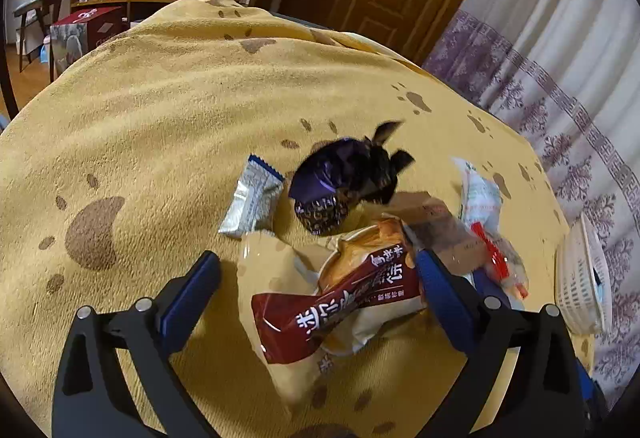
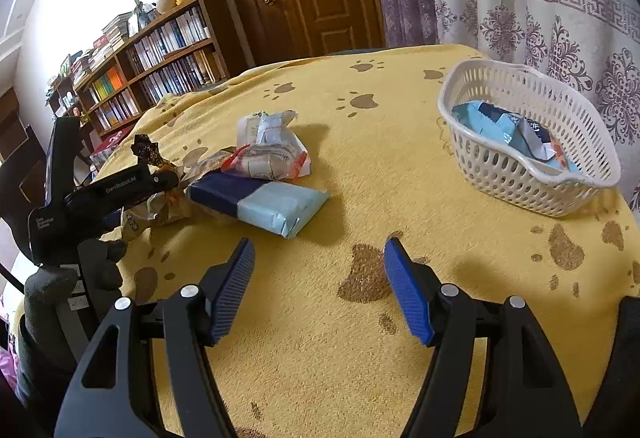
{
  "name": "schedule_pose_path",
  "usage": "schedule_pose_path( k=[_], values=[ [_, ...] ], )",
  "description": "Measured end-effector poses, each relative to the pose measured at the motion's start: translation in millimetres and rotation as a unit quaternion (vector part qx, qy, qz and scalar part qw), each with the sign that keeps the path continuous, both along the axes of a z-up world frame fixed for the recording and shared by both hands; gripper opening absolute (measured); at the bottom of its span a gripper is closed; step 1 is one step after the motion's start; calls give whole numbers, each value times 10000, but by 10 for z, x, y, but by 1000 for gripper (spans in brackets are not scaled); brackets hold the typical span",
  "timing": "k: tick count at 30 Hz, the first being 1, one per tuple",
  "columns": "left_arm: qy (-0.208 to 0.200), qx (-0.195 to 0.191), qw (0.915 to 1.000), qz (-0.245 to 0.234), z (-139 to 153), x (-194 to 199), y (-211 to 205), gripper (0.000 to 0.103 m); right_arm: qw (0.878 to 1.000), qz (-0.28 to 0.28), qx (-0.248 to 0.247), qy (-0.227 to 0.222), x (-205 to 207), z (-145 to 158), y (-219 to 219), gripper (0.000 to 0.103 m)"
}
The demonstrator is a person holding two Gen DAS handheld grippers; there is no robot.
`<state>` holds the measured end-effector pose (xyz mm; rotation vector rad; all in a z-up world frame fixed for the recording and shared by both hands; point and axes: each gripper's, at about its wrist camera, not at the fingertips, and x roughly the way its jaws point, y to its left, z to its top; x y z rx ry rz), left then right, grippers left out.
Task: Organize snacks
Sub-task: 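Grasp the brown-and-white wafer bag with the left tool, then grasp the blue-and-light-blue wrapped bar with the right tool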
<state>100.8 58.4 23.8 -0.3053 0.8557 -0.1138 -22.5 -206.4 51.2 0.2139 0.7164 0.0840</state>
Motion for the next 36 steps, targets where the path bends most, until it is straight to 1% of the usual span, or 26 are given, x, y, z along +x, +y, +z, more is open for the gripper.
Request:
schedule_pose_path(
  k=[7, 12, 17, 18, 19, 21, 27, 36],
  values=[
    [-37, 184, 9997, -127, -33, -156, -53, 97, 10000, 48, 11, 41, 9, -20, 25, 69],
    [-41, 300, 9995, -124, -44, -110, -88, 98, 9999, 87, -15, 71, 24, -33, 56, 69],
    [-24, 545, 9983, -226, -56, -50, -154, 98, 9998, 171, -81, 114, 57, -45, 119, 69],
    [-55, 590, 9979, -257, -52, -56, -168, 93, 9997, 198, -92, 111, 68, -41, 133, 69],
    [-91, 581, 9978, -300, -50, -65, -169, 83, 9996, 250, -85, 110, 90, -30, 151, 69],
    [-154, 564, 9975, -391, -39, -93, -186, 73, 9995, 290, -87, 106, 119, -13, 170, 69],
    [-246, 489, 9980, -321, -2, -186, -125, 70, 9987, 435, -230, 97, 255, 33, 246, 69],
    [-628, 471, 9969, -93, 176, -412, -14, 69, 9943, 930, -428, 283, 616, -29, 432, 69]
  ],
)
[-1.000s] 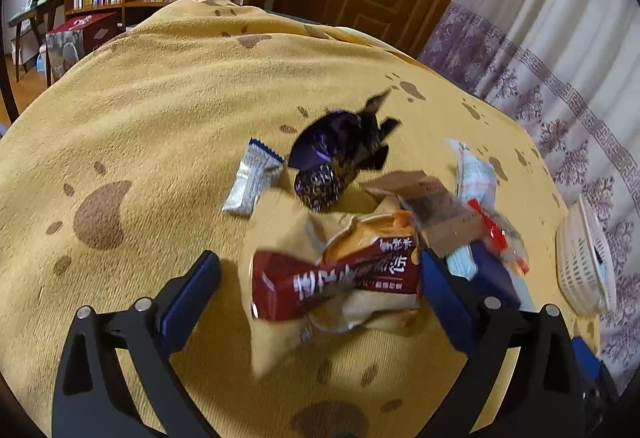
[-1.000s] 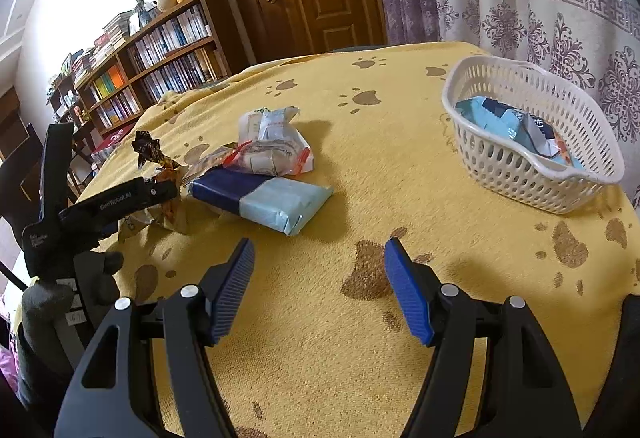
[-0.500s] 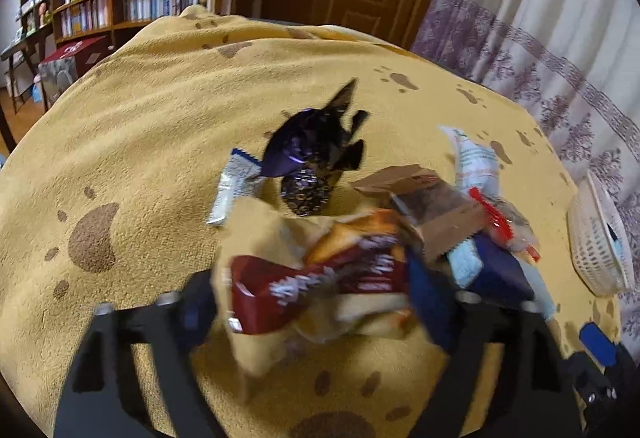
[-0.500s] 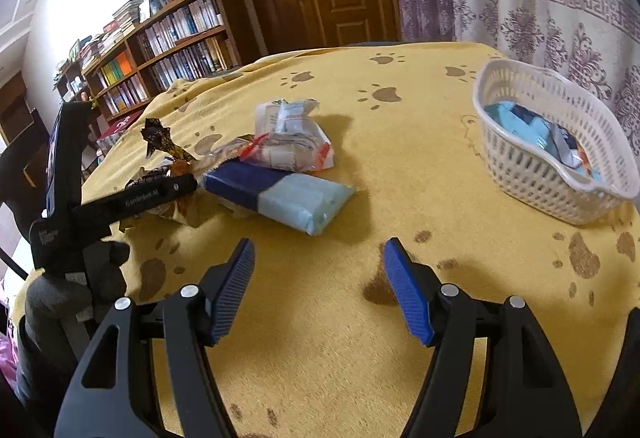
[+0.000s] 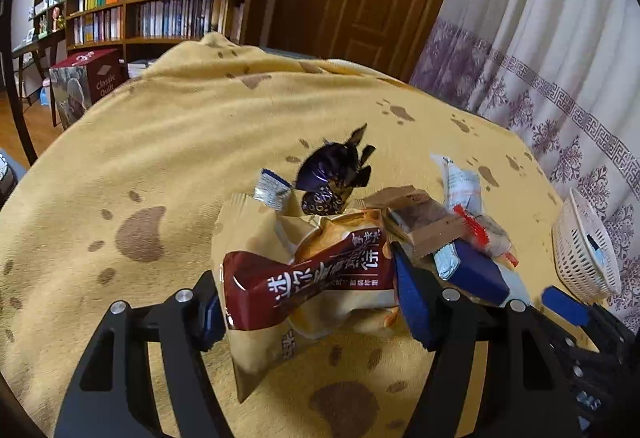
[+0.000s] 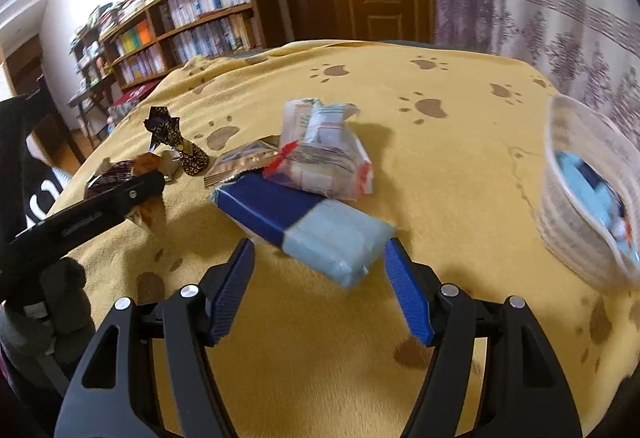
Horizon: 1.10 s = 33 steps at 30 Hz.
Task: Organize snacks
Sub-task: 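Grasp the blue-and-light-blue wrapped bar with the right tool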
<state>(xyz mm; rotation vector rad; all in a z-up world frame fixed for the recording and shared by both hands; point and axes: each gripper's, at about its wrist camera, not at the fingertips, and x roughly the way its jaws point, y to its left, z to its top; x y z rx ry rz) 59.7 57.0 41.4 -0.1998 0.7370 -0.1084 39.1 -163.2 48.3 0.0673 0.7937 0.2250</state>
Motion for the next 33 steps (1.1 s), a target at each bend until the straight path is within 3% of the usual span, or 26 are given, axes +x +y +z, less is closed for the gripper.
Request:
schedule_pose_path(
  k=[4, 6, 10, 20, 26, 33],
  values=[
    [-40, -29, 9999, 94, 14, -24, 50, 70, 9991, 297, 183, 227, 304, -56, 5, 69],
    [-45, -45, 9999, 124, 18, -25, 67, 70, 9977, 433, 395, 344, 445, -92, -25, 78],
    [-62, -19, 9998, 169, 17, -32, 89, 70, 9941, 640, 698, 530, 627, -145, -65, 80],
    [-61, 15, 9998, 201, 0, -32, 68, 70, 9852, 1001, 1094, 858, 411, -178, -68, 80],
    [-67, 4, 9997, 251, -2, -30, 82, 70, 9812, 1381, 1037, 866, 139, -170, 106, 80],
    [-63, 10, 9996, 269, -16, -33, 94, 70, 9890, 1073, 649, 788, 383, -212, 237, 78]
  ],
)
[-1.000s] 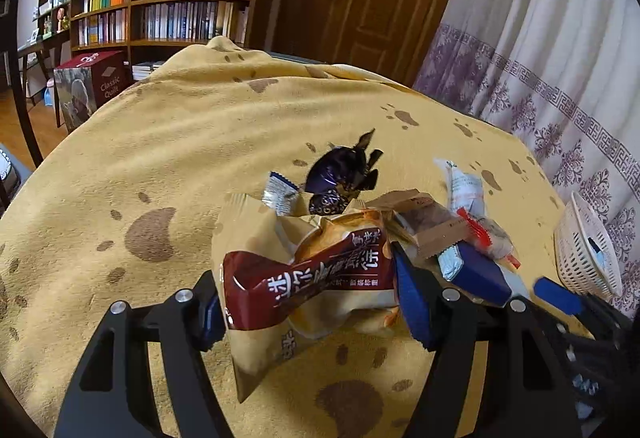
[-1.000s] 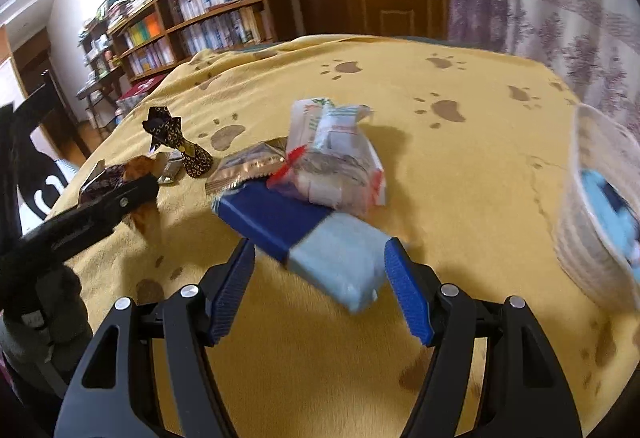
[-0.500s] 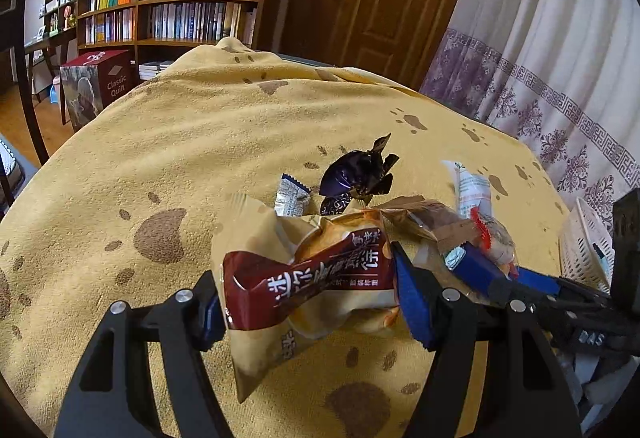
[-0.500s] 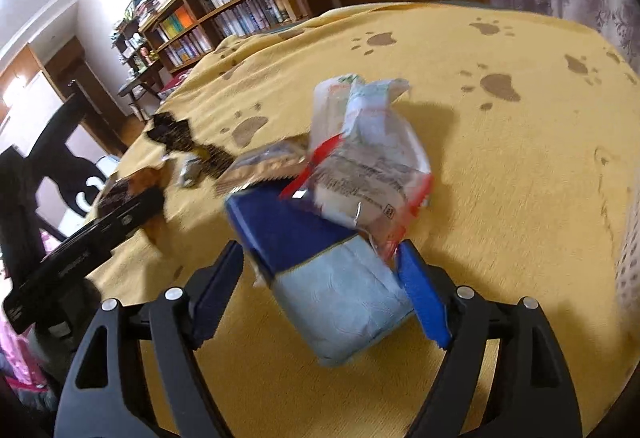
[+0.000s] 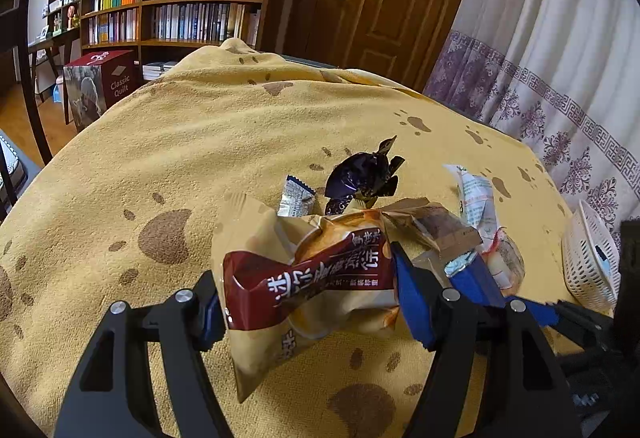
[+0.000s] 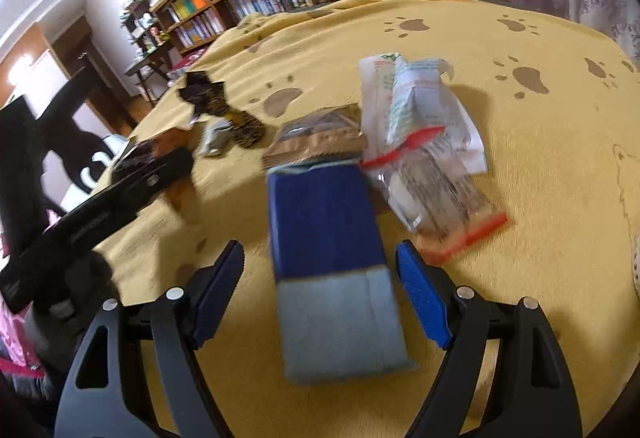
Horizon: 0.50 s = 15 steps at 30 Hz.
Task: Organize snacks
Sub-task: 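Grasp the blue-and-light-blue wrapped bar with the right tool, then carry the wrapped bar with the right tool into the basket and release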
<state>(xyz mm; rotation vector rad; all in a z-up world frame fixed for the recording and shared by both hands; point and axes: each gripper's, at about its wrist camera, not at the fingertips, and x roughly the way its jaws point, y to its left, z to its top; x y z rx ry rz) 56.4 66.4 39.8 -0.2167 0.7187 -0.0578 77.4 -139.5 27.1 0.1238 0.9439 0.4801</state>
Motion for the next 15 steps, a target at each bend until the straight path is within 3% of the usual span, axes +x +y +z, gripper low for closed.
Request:
schedule_pose_path(
  k=[2, 8, 15],
  values=[
    [7, 6, 10000, -1, -5, 2, 2, 70, 9999, -24, -133, -87, 3, -14, 57, 76],
    [-25, 6, 10000, -31, 7, -6, -17, 70, 9987, 75, -430, -266, -145, -21, 162, 52],
    [-46, 23, 10000, -49, 15, -13, -37, 70, 9989, 20, -262, -396, -334, 59, 122, 51]
  ],
)
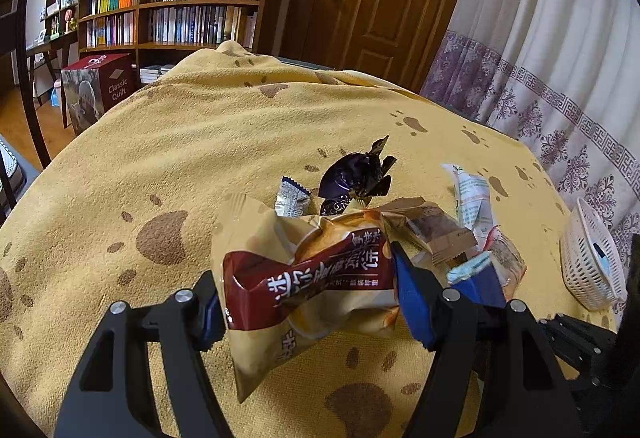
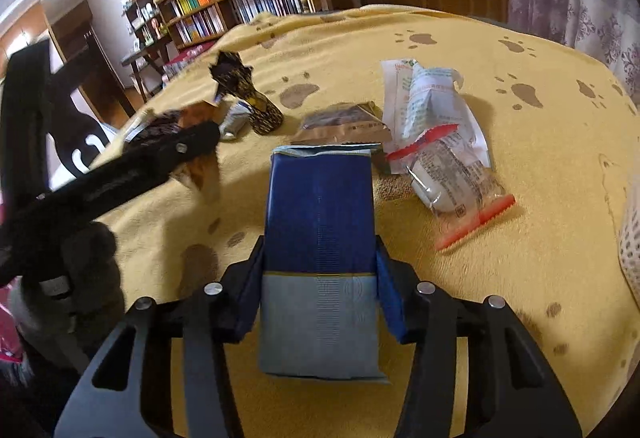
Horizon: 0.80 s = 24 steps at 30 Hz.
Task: Organize snacks
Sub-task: 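Carry the wrapped bar with the right tool into the basket and release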
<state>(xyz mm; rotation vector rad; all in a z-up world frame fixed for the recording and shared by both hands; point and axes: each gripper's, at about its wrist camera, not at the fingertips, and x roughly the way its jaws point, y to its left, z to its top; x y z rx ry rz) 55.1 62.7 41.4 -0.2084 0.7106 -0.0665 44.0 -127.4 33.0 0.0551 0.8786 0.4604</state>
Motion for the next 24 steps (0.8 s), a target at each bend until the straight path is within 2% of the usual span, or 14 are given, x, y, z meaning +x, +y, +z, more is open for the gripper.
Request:
schedule_pose_path(
  k=[13, 24],
  values=[
    [-135, 53, 9997, -192, 36, -55, -87, 70, 9966, -518, 415, -489, -287, 431, -394, 51],
    [-152, 98, 9995, -252, 23, -61, -114, 70, 9852, -1381, 504, -879, -402, 712, -998, 51]
  ],
)
